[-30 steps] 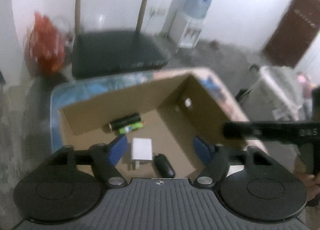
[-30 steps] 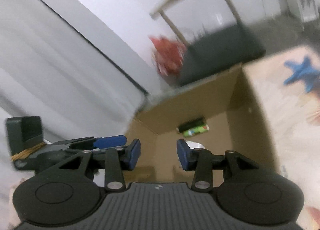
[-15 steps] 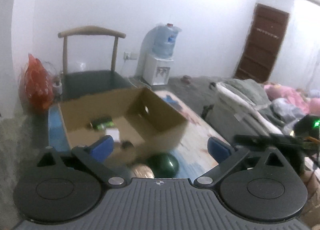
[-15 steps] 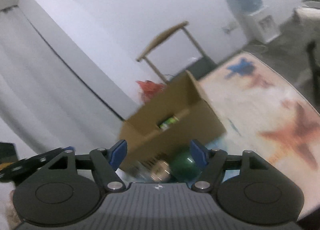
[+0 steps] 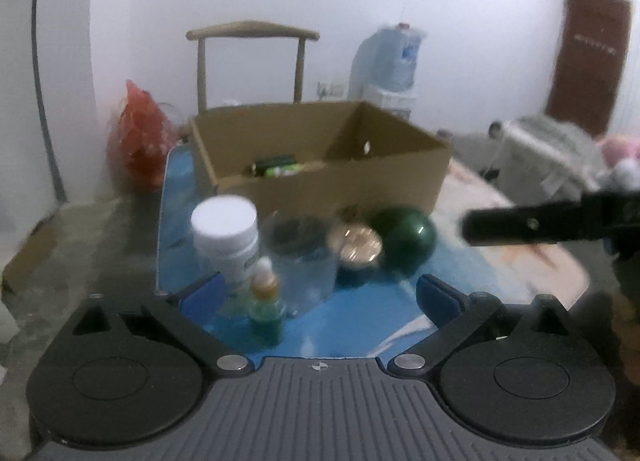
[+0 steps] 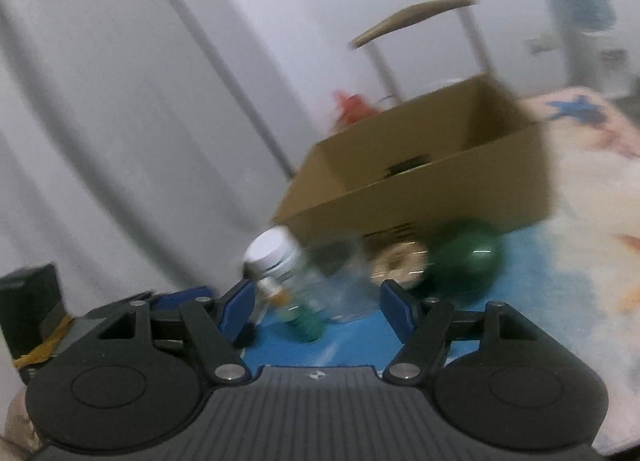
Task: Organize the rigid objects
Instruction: 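Move the right tool to the green dropper bottle and grasp its cap, then carry the dropper bottle into the box and open the right tool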
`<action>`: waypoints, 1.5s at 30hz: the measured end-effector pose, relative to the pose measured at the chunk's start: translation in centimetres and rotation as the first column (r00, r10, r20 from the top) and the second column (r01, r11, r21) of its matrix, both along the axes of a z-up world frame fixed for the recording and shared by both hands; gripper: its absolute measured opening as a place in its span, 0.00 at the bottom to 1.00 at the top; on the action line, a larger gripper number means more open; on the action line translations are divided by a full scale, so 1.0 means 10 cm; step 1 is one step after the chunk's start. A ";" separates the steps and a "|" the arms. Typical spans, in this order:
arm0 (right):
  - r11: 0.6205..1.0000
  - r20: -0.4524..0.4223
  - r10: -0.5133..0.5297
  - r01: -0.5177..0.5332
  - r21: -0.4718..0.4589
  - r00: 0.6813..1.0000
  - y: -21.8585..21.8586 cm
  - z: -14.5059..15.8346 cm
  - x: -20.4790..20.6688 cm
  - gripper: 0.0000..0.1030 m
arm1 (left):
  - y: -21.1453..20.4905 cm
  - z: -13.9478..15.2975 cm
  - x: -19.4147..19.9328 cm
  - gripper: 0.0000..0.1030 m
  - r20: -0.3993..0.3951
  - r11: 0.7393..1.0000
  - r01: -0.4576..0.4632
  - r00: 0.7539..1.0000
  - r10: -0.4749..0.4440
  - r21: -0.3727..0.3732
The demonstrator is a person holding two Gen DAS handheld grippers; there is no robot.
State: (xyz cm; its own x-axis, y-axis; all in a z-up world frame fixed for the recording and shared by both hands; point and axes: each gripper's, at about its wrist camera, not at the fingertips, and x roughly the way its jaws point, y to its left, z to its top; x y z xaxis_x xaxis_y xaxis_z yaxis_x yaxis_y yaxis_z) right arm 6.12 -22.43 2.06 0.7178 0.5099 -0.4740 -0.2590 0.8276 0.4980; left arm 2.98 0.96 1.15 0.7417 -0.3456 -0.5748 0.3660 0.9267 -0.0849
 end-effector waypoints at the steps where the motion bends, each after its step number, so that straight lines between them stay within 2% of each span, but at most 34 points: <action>1: 0.999 0.005 0.026 -0.026 -0.023 1.000 0.12 0.01 0.01 0.69 | 0.00 -0.04 0.01 0.99 -0.004 1.000 -0.006 1.000 0.006 0.010; 4: 0.989 0.015 0.079 -0.077 -0.123 0.997 0.46 -0.01 0.16 0.63 | -0.01 -0.17 0.05 0.91 -0.001 0.999 -0.021 1.000 0.021 0.050; 6: 0.983 0.013 0.104 -0.101 -0.156 0.994 0.62 -0.03 0.27 0.61 | -0.01 -0.26 0.08 0.82 0.002 0.996 -0.026 1.000 0.026 0.084; 7: 0.980 0.012 0.116 -0.112 -0.165 0.993 0.68 -0.03 0.30 0.58 | -0.01 -0.30 0.10 0.72 0.001 0.995 -0.027 1.000 0.027 0.098; 8: 0.977 0.011 0.125 -0.121 -0.176 0.992 0.74 -0.04 0.33 0.58 | -0.01 -0.33 0.12 0.66 -0.006 0.994 -0.028 1.000 0.029 0.106; 12: 0.965 0.011 0.150 -0.144 -0.221 0.989 0.91 -0.06 0.48 0.53 | 0.05 -0.43 0.21 0.58 -0.024 0.993 -0.041 0.999 0.044 0.113; 16: 0.952 -0.011 0.174 -0.171 -0.254 0.985 1.04 -0.13 0.59 0.42 | 0.10 -0.46 0.27 0.53 -0.027 0.994 -0.038 0.999 0.041 0.106; 23: 0.934 -0.037 0.199 -0.201 -0.295 0.979 1.16 -0.25 0.70 0.24 | 0.09 -0.52 0.32 0.30 -0.031 0.992 -0.025 0.999 0.029 0.126; 27: 0.934 -0.035 0.201 -0.202 -0.295 0.979 1.17 -0.27 0.72 0.12 | 0.11 -0.52 0.31 0.30 -0.024 0.993 -0.028 0.999 0.031 0.114; 34: 0.936 -0.015 0.214 -0.209 -0.281 0.977 1.15 -0.17 0.56 0.11 | 0.09 -0.41 0.17 0.29 -0.003 0.994 -0.015 1.000 0.016 0.108; 40: 0.945 0.075 0.233 -0.208 -0.254 0.970 1.08 0.23 0.32 0.11 | 0.09 -0.01 -0.02 0.29 0.088 0.994 0.005 0.996 -0.014 0.106; 45: 0.952 0.180 0.251 -0.208 -0.226 0.951 0.95 0.65 0.27 0.11 | 0.03 0.42 -0.04 0.29 0.186 0.992 0.022 0.982 -0.044 0.120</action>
State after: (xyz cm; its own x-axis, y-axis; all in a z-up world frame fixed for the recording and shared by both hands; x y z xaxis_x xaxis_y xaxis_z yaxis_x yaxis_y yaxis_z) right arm 8.82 -12.97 8.56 0.6846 0.5811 -0.4401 -0.5322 0.8110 0.2430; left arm 2.58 1.28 5.38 0.8294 -0.3103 -0.4645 0.3958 0.9132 0.0967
